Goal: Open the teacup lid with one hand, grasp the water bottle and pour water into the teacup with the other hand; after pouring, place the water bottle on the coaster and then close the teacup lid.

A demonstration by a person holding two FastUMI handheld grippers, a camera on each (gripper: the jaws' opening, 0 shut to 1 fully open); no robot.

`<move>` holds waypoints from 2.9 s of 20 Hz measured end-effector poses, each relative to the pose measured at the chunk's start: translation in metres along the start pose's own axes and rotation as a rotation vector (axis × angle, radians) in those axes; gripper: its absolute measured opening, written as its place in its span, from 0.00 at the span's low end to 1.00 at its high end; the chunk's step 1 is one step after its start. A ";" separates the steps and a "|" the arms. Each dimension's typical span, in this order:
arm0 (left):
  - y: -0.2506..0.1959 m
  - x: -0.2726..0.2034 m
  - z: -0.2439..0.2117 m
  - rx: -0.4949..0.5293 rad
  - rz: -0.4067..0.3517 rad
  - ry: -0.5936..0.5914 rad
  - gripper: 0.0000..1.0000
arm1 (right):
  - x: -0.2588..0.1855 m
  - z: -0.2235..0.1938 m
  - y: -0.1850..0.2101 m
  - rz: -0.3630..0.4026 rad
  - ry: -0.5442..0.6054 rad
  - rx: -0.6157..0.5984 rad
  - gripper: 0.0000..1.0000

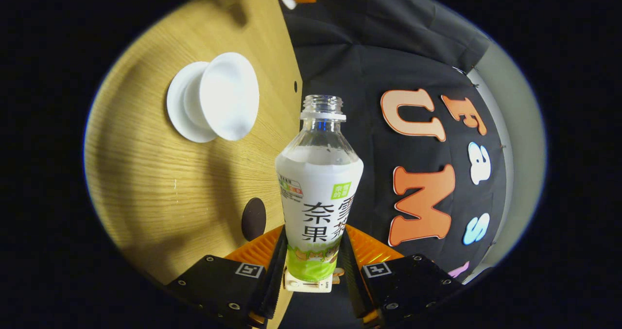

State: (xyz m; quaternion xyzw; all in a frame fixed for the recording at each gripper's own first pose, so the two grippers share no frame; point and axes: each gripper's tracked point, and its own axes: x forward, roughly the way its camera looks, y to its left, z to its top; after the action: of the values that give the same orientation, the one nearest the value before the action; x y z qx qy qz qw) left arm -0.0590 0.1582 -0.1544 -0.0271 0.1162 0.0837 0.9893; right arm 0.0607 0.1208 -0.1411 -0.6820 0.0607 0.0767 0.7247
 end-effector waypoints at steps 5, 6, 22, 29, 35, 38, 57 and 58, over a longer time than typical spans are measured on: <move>0.006 -0.003 -0.002 -0.006 0.004 0.004 0.31 | 0.002 0.000 -0.002 -0.051 -0.022 -0.179 0.59; 0.006 -0.002 -0.003 -0.007 0.004 0.007 0.31 | 0.003 -0.001 -0.001 -0.060 -0.030 -0.201 0.59; 0.023 -0.011 0.019 0.012 0.033 -0.029 0.31 | -0.002 0.009 -0.004 -0.227 -0.131 -0.416 0.59; 0.025 -0.014 0.026 0.043 0.033 -0.039 0.31 | -0.005 0.012 -0.005 -0.285 -0.177 -0.494 0.59; 0.020 -0.013 0.029 0.057 0.010 -0.036 0.31 | -0.004 0.011 -0.005 -0.326 -0.208 -0.561 0.59; 0.018 -0.013 0.031 0.057 0.011 -0.035 0.31 | -0.004 0.012 -0.007 -0.328 -0.224 -0.591 0.59; 0.011 -0.015 0.025 0.074 -0.028 0.011 0.31 | -0.008 0.004 0.080 -0.037 -0.250 -0.295 0.60; 0.003 -0.015 0.023 0.071 -0.037 0.016 0.31 | -0.011 0.003 0.077 -0.032 -0.244 -0.235 0.60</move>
State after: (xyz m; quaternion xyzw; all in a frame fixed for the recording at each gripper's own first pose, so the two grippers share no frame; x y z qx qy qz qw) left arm -0.0686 0.1608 -0.1286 0.0054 0.1266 0.0609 0.9901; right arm 0.0352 0.1283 -0.2145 -0.7486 -0.0480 0.1539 0.6431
